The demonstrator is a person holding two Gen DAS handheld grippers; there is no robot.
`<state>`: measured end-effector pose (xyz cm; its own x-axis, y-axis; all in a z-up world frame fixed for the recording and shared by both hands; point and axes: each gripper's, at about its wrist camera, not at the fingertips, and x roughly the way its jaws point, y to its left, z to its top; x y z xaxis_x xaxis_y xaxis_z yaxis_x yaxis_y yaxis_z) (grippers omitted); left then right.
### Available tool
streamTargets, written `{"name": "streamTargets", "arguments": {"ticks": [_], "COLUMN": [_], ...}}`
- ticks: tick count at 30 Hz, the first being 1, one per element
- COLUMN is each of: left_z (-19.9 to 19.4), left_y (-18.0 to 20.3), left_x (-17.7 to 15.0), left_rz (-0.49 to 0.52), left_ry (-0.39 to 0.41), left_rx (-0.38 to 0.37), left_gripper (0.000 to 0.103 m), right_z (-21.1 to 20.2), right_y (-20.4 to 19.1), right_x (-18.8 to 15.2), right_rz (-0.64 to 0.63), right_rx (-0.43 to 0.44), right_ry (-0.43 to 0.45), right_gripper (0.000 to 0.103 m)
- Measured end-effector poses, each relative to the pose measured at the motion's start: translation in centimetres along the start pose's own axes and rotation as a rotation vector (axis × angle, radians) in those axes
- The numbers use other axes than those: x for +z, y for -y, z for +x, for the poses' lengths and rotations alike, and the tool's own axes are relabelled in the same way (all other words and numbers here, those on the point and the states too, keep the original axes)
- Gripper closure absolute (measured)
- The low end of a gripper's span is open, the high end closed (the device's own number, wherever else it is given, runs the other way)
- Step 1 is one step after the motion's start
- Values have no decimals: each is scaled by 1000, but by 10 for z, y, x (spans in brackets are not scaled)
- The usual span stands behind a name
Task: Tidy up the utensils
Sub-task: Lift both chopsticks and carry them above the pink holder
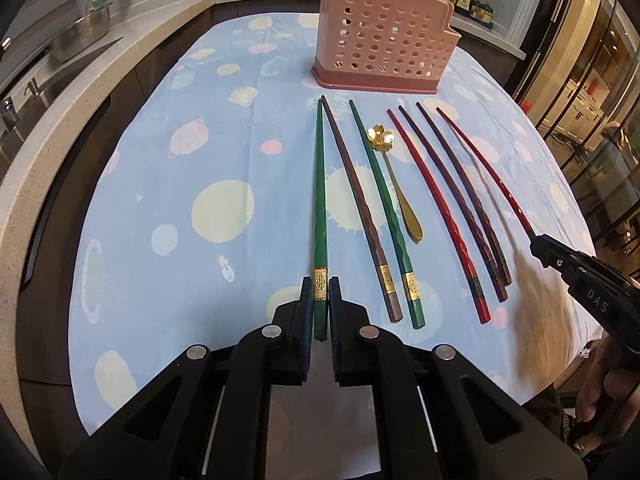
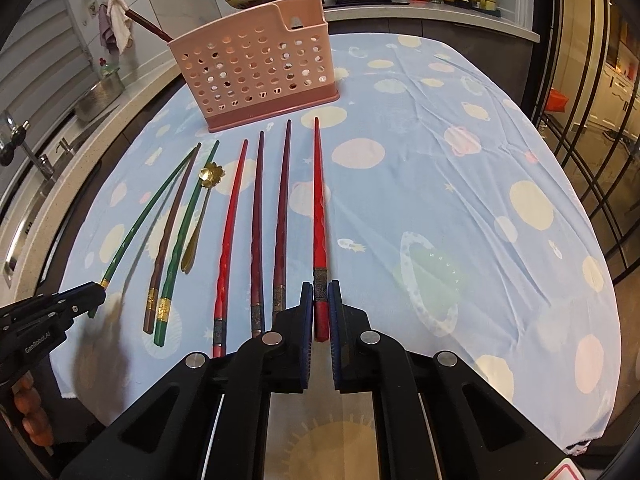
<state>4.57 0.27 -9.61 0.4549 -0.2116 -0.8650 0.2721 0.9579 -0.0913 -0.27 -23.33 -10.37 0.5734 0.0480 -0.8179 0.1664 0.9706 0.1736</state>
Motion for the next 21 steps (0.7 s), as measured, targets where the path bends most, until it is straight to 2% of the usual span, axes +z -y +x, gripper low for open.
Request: {"name": "streamTargets", "arguments": {"ticks": [7,21], "left_z": [-31,-83], "left_y": [-3,-6], "left_x": [14,60], "left_rz": [-11,-21], "left_ry": [80,242], "left_rx": [-3,-3], "left_gripper": [96,96], "right_z": [-29,-77], "right_y": [-3,6], "right_x": [15,67], "right_rz": [12,57], "right_rx": [31,76], "right_ry": [65,196], "right_gripper": [96,96]}}
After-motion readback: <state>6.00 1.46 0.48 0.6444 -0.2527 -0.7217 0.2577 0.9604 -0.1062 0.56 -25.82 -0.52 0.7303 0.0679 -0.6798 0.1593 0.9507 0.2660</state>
